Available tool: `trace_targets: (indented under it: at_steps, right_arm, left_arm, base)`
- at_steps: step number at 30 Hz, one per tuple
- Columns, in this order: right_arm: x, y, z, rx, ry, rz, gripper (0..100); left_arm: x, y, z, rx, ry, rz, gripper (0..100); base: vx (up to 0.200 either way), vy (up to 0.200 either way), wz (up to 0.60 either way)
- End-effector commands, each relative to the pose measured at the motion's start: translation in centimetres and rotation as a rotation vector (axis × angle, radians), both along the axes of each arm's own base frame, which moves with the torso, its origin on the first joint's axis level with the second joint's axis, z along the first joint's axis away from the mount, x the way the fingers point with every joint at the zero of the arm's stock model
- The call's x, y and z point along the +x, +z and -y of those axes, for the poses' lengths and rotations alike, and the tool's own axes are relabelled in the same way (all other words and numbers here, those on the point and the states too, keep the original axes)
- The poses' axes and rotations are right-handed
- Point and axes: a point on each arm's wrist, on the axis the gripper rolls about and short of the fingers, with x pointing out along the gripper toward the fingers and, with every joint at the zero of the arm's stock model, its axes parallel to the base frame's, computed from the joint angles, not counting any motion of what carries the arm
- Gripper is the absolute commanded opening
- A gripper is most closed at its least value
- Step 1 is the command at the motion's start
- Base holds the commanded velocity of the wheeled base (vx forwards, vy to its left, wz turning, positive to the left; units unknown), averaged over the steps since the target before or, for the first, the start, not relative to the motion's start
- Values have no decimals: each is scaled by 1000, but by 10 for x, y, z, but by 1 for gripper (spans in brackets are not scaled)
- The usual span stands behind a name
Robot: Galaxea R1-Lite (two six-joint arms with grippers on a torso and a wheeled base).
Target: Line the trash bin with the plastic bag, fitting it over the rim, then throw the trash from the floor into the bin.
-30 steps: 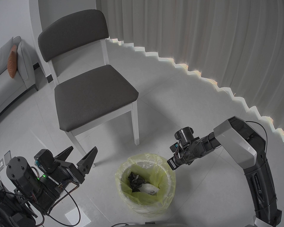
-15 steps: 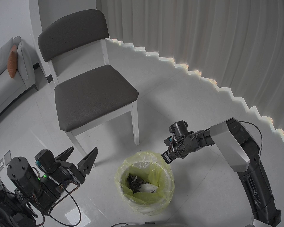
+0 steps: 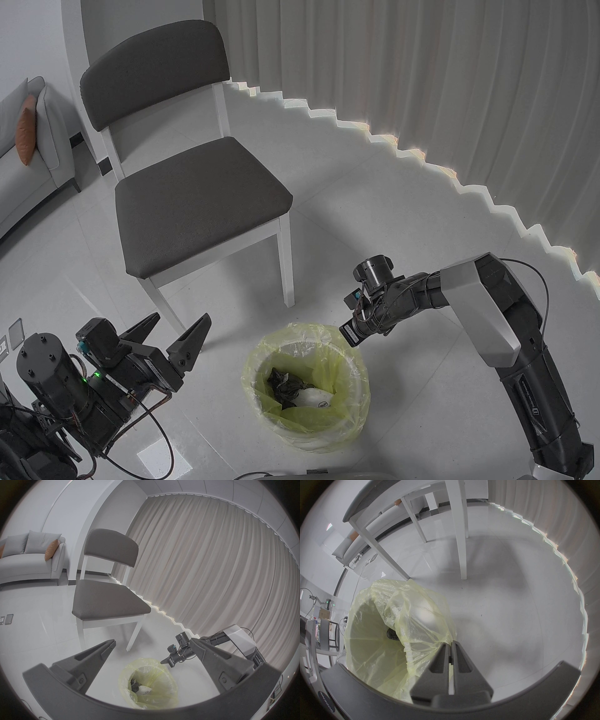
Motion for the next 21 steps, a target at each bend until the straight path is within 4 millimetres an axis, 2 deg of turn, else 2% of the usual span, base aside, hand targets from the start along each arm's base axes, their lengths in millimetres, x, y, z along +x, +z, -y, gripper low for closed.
trace_targets:
  at_steps: [1, 14, 21]
  right_arm:
    - [-1, -2, -1, -9, 9, -10, 0]
    - [-18, -5, -2, -83, 50, -140, 0]
    - [-20, -6, -3, -89, 54, -153, 0]
  left_arm:
    - [-3, -1, -2, -1, 0, 3, 100]
    - [-3, 0, -2, -4, 0, 7, 100]
    - [-3, 0, -2, -5, 0, 6, 100]
  base:
    - [0, 0, 0]
    - [0, 0, 0]
    - [0, 0, 0]
